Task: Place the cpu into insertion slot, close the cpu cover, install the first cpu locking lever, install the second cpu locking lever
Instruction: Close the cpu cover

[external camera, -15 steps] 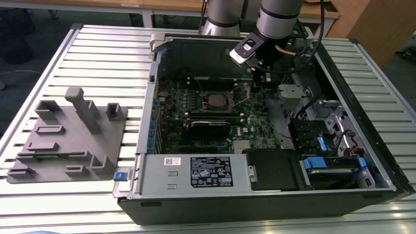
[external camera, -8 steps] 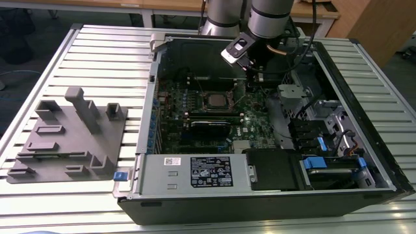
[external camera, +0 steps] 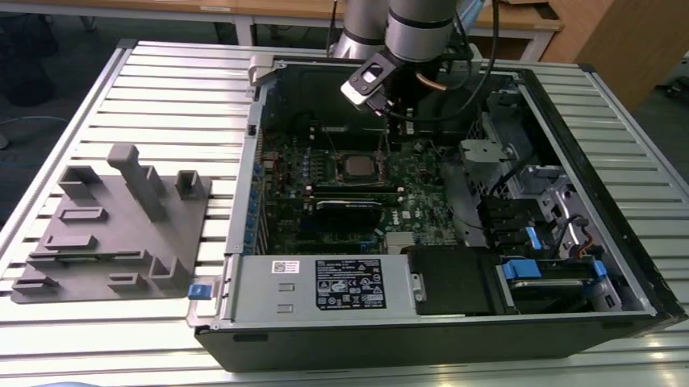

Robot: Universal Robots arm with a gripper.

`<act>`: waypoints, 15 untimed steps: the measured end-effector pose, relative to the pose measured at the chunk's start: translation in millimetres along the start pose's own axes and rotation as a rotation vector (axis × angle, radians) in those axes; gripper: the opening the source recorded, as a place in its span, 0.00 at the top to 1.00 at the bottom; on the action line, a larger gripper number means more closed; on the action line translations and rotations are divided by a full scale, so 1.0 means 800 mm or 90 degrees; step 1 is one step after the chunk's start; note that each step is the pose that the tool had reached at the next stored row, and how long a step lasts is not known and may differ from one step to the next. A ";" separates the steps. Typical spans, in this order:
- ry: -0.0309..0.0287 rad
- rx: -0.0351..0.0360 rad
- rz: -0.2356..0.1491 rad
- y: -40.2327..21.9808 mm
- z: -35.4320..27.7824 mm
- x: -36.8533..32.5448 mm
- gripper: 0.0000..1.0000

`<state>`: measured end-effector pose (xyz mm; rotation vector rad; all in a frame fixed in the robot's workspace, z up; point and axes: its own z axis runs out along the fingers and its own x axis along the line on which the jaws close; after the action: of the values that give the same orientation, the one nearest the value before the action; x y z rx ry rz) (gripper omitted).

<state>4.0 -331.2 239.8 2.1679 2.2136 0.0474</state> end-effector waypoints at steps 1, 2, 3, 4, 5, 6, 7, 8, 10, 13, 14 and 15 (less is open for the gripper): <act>0.0000 -0.0007 0.000 -0.0042 -0.0002 0.0001 0.89; -0.0001 -0.0013 0.000 -0.0086 -0.0005 0.0002 0.89; -0.0003 -0.0017 0.000 -0.0124 -0.0007 0.0003 0.89; -0.0003 -0.0022 0.000 -0.0160 -0.0009 0.0003 0.89; -0.0003 -0.0025 0.000 -0.0190 -0.0010 0.0004 0.89; -0.0003 -0.0025 0.000 -0.0203 -0.0011 0.0005 0.89; -0.0002 -0.0026 0.000 -0.0206 -0.0010 0.0005 0.89; -0.0002 -0.0027 0.000 -0.0206 -0.0010 0.0004 0.89; -0.0002 -0.0026 0.000 -0.0207 -0.0011 0.0004 0.89; -0.0003 -0.0026 0.000 -0.0208 -0.0011 0.0004 0.89; -0.0002 -0.0026 0.000 -0.0208 -0.0011 0.0004 0.89; -0.0002 -0.0022 0.000 -0.0208 -0.0011 0.0004 0.89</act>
<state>-12.7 -331.2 239.8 2.1662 2.2114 0.0508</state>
